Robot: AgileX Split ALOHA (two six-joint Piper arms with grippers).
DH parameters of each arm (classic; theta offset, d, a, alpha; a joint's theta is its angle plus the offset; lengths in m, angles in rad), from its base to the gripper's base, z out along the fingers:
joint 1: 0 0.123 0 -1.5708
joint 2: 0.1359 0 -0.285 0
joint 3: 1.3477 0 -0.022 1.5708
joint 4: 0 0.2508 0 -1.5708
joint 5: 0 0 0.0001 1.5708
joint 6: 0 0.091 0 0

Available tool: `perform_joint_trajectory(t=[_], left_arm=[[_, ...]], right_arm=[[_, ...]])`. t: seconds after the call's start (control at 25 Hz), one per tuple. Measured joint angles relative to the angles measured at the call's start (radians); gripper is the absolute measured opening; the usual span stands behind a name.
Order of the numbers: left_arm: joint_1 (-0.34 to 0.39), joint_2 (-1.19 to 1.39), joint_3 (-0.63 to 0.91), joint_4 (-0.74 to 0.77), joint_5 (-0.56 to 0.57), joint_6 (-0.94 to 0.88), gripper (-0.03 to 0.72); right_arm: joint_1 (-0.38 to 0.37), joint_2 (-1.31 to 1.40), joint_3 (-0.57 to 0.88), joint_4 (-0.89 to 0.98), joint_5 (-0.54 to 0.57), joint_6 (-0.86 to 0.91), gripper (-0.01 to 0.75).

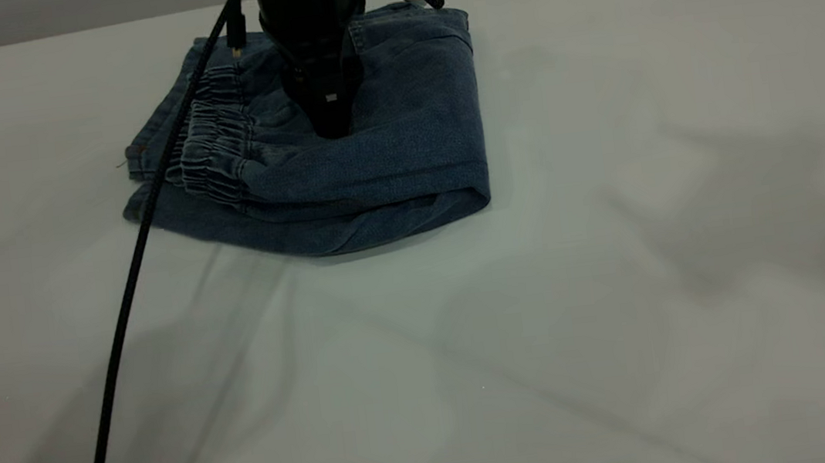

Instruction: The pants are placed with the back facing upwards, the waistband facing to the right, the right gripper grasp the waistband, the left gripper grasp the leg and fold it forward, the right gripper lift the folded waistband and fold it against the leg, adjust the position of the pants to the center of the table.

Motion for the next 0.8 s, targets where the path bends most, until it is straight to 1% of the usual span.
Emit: perform_joint_trajectory(t=[0.2,0.48,0.8], left_arm=[[0.0,0.002,0.0,-0.005,-0.015,-0.004,0.53],[0.0,0.006,0.0,-0.084,-0.016,-0.007,0.53],[0.0,0.04,-0.002,-0.083,-0.004,-0.018,0.53]], right_arm=[[0.0,0.0,0.0,-0.001,0.001,0.0,0.556],[0.0,0.0,0.0,-0.003,0.002,0.0,0.556],[0.0,-0.001,0.0,-0.003,0.003,0.0,0.556]])
